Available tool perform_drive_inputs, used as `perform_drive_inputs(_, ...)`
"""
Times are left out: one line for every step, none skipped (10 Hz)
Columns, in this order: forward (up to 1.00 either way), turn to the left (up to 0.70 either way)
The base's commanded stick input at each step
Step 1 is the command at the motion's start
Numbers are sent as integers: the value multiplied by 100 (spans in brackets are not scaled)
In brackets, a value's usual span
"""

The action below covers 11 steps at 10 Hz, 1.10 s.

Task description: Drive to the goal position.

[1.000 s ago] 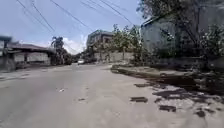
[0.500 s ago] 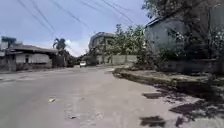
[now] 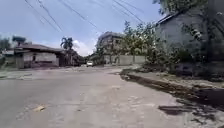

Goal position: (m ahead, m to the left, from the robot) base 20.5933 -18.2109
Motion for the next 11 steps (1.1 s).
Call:
perform_drive_inputs(100, 0)
perform_drive_inputs(100, 0)
perform_drive_inputs(100, 0)
perform_drive_inputs(100, 0)
perform_drive_inputs(100, 0)
perform_drive_inputs(100, 0)
perform_drive_inputs(100, 0)
perform_drive_inputs(100, 0)
perform_drive_inputs(100, 0)
perform_drive_inputs(100, 0)
perform_drive_inputs(100, 0)
